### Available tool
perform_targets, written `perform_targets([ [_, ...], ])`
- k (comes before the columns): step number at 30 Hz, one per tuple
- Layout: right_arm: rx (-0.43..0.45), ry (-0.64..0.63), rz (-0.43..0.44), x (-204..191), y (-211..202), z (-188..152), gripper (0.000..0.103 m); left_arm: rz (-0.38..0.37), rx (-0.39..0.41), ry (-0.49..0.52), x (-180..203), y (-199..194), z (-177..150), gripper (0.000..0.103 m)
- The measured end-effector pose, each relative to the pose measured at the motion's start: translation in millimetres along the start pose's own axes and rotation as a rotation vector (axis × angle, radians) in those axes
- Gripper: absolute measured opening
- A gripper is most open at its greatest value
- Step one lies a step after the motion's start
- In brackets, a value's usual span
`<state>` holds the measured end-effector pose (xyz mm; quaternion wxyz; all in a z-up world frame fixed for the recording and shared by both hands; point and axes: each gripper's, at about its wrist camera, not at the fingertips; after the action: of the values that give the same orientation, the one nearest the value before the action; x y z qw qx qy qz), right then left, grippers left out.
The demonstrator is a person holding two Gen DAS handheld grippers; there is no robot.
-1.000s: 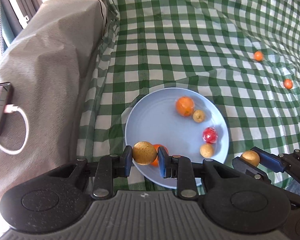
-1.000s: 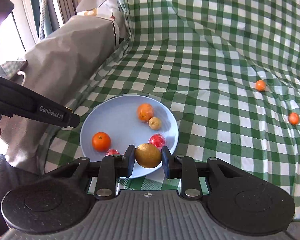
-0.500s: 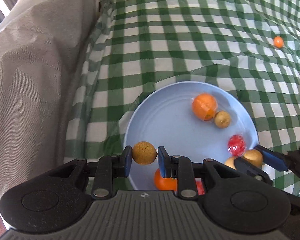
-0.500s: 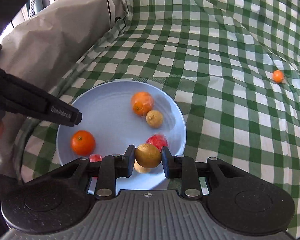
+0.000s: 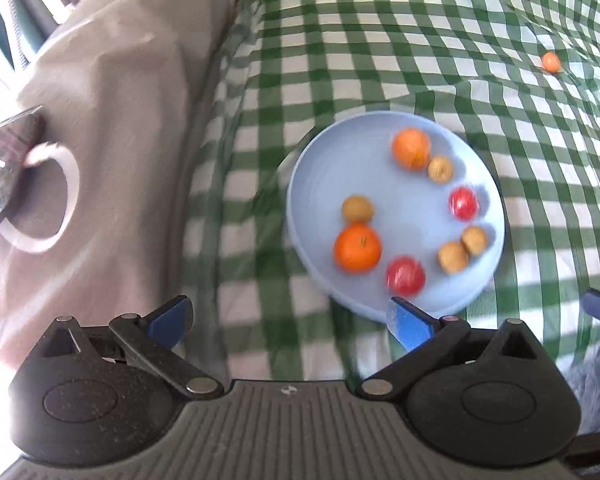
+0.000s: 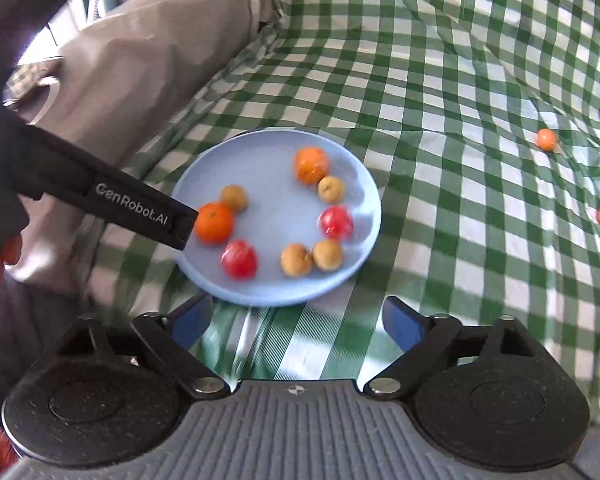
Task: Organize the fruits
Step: 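Open both tools to drop the yellow fruits onto the plate, then move both open tools to the last two orange fruits and grasp them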
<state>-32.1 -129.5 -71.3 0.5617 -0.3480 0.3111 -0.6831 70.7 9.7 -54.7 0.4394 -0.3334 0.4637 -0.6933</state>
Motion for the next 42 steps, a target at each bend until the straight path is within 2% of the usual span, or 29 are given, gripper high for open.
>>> perform_targets([
  [10,0.195,0.007,-0.064,2,-82,-30,0.098,-0.001,0.096,-0.053,5,-66,-62,0.103],
  [19,0.289,0.012,-0.067,5,-120,-51,0.099,0.009,0.149,-0.025,20,-91,-86,0.103],
  [24,0.308,0.029,-0.074,7,-131,-56,0.099,0.014,0.172,0.005,29,-98,-88,0.103],
  [30,0.309,0.039,-0.072,9,-132,-58,0.099,0.018,0.16,0.025,36,-96,-87,0.103],
  [36,0.285,0.063,-0.065,13,-121,-57,0.099,0.025,0.134,0.033,39,-85,-77,0.103],
  [42,0.24,0.141,-0.079,31,-101,-52,0.099,0.028,0.103,0.058,48,-70,-55,0.103],
])
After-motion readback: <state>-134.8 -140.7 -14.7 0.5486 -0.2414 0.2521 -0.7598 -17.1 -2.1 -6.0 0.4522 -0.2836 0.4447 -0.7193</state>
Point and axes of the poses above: each gripper's, at about its wrist camera, not at the fingertips, and y roughly the way its jaws point, x to its right, z to its top, and after that the axes turned 14 degrees about -z, right-handed
